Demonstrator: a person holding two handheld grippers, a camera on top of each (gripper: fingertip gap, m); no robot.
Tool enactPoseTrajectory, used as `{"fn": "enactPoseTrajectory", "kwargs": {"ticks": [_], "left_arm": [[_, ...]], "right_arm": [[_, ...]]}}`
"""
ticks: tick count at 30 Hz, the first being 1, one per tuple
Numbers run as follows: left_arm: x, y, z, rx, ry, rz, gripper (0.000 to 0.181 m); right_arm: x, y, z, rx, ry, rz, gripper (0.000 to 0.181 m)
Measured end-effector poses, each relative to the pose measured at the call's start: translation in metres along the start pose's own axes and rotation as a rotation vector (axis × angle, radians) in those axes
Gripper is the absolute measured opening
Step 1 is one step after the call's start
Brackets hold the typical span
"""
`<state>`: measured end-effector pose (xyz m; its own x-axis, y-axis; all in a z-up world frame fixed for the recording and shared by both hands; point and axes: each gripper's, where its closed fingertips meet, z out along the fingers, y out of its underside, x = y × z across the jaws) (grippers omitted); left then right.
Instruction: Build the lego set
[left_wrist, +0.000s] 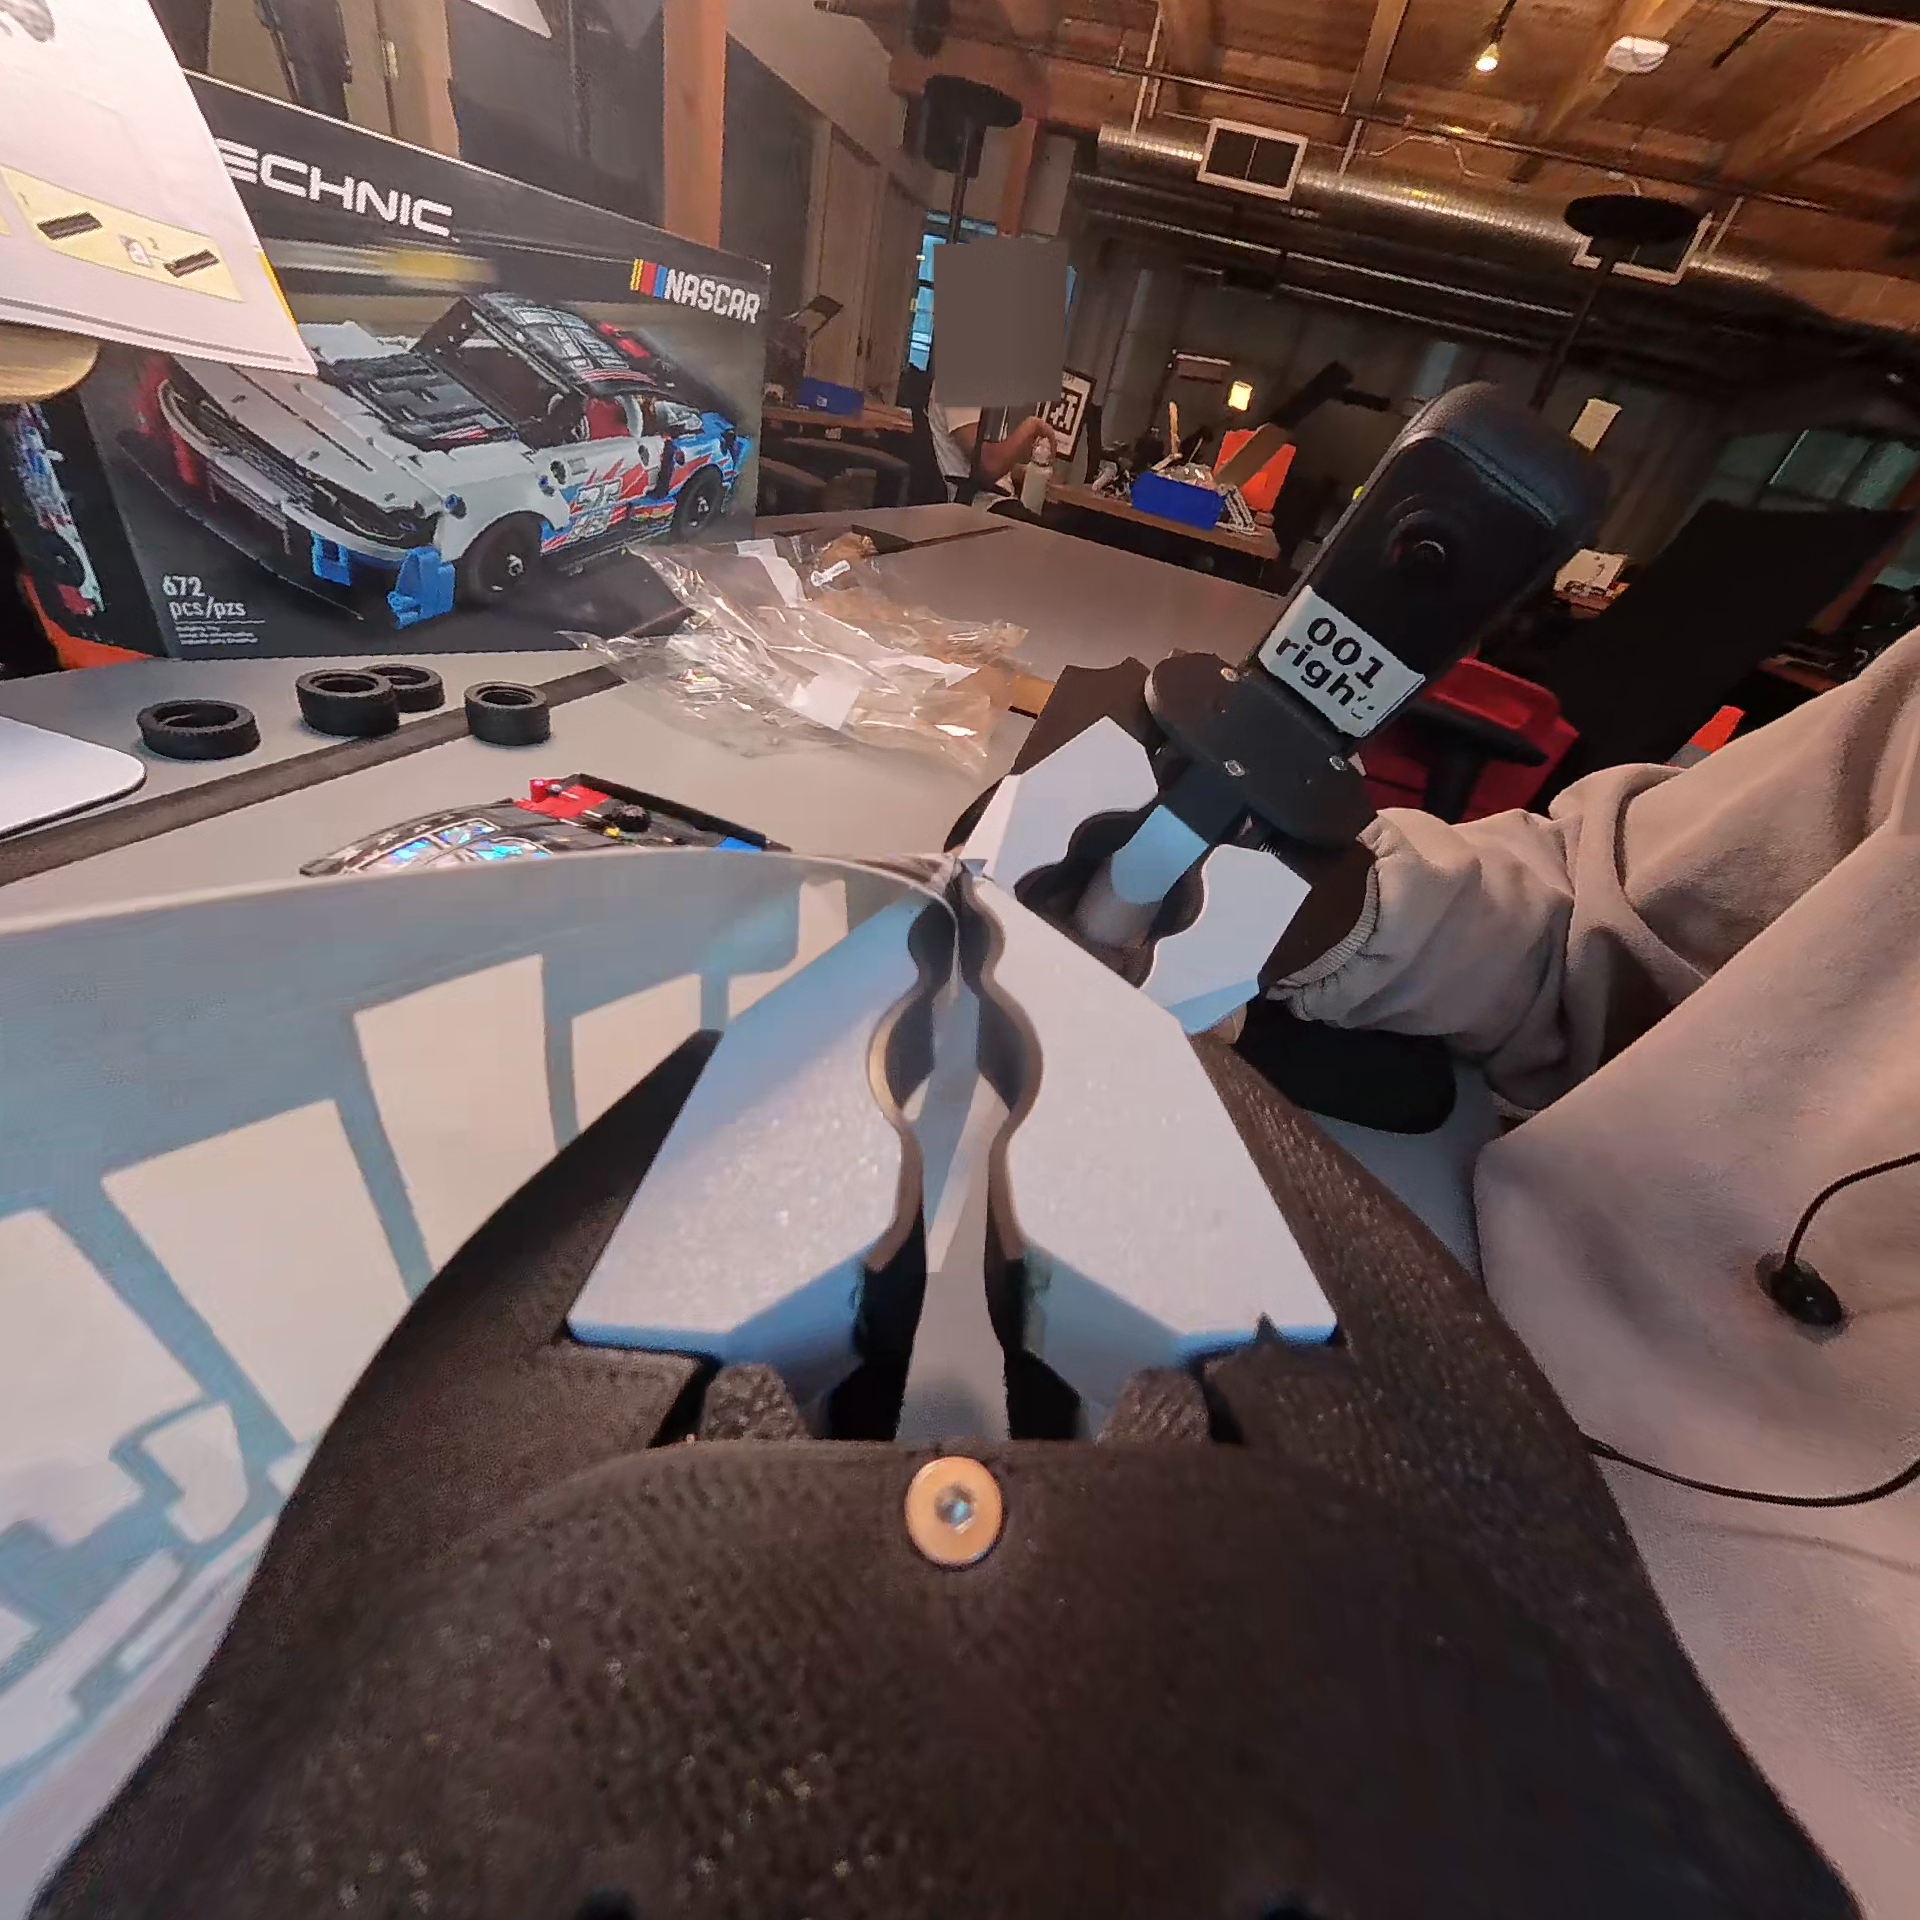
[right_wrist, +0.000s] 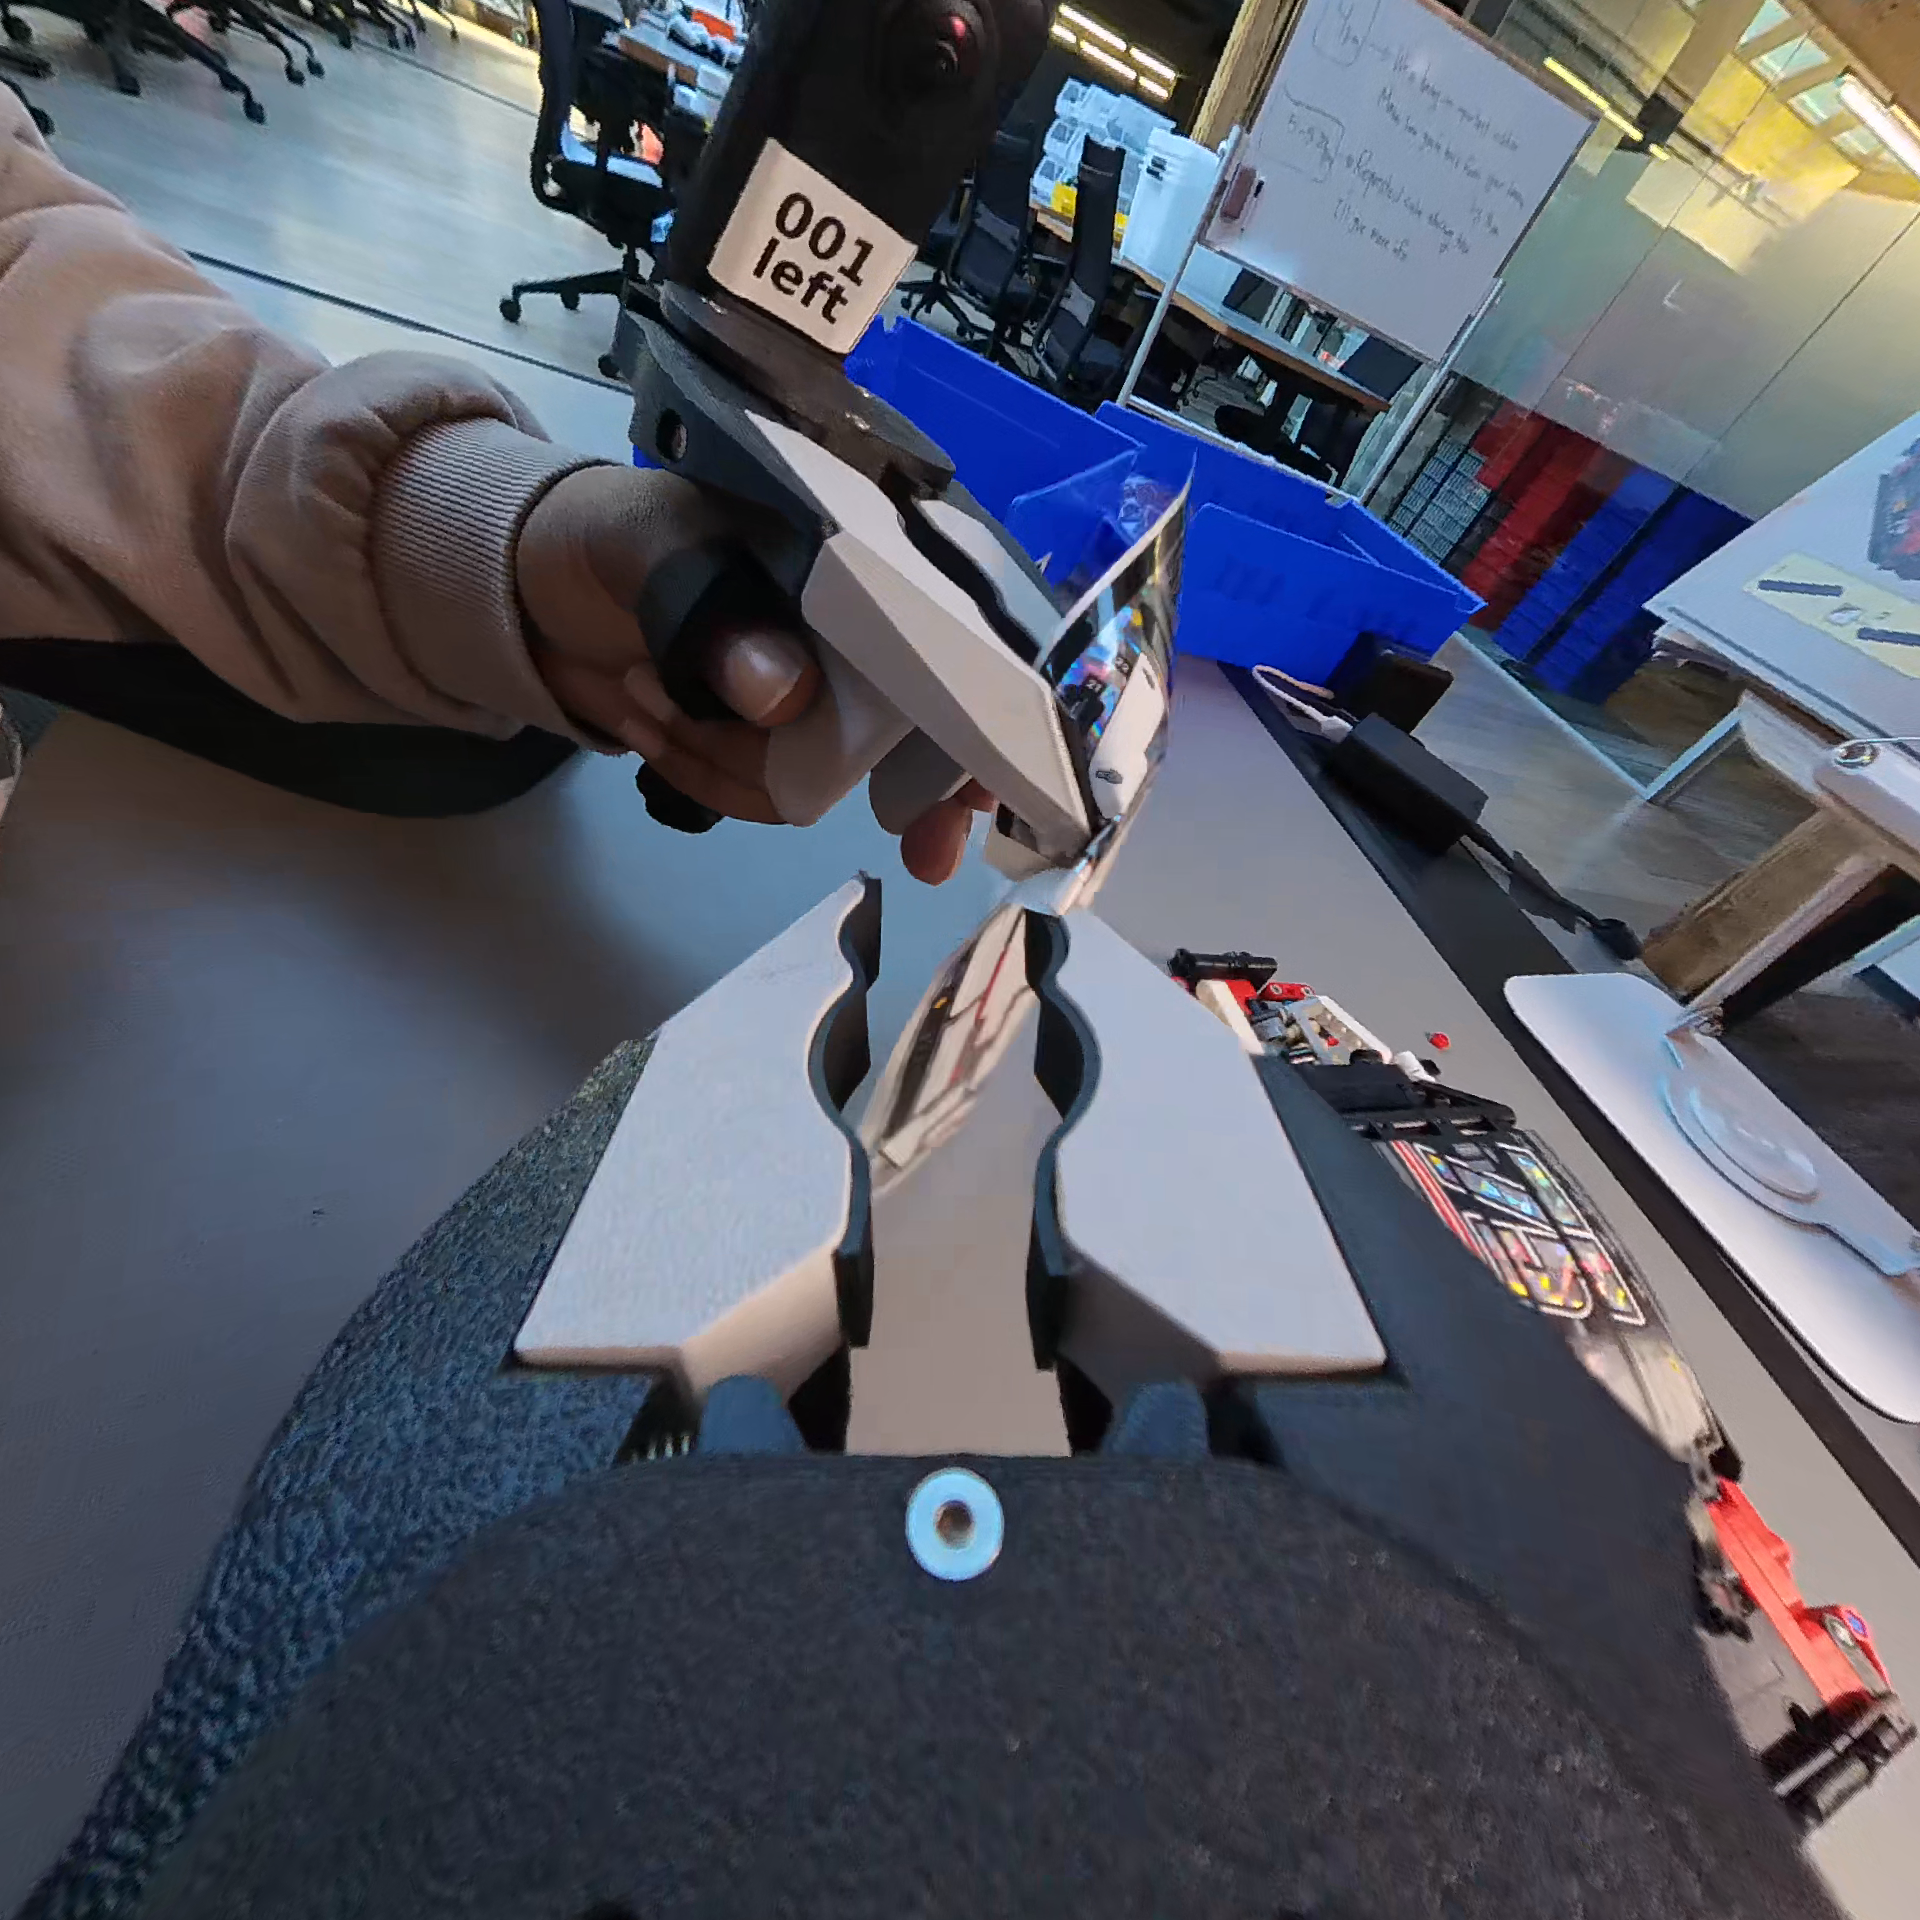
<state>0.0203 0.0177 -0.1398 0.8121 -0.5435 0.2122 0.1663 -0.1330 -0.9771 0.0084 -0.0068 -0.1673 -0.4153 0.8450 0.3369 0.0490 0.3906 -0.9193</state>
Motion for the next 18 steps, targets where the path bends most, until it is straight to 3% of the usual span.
{"fn": "enactPoseTrajectory", "kwargs": {"ticks": [3,7,18], "left_arm": [[-0.008,0.001,-0.002,-0.008,-0.027,-0.024,0.000],[-0.014,0.007,-0.002,-0.045,-0.069,0.019,0.000],[-0.013,0.015,0.001,-0.101,-0.111,0.120,0.000]], "right_arm": [[0.011,0.003,-0.005,0.007,-0.002,0.091,0.035],[0.032,-0.013,-0.019,0.100,0.042,0.174,0.021],[0.027,0.001,-0.012,-0.003,0.107,-0.022,0.003]]}}
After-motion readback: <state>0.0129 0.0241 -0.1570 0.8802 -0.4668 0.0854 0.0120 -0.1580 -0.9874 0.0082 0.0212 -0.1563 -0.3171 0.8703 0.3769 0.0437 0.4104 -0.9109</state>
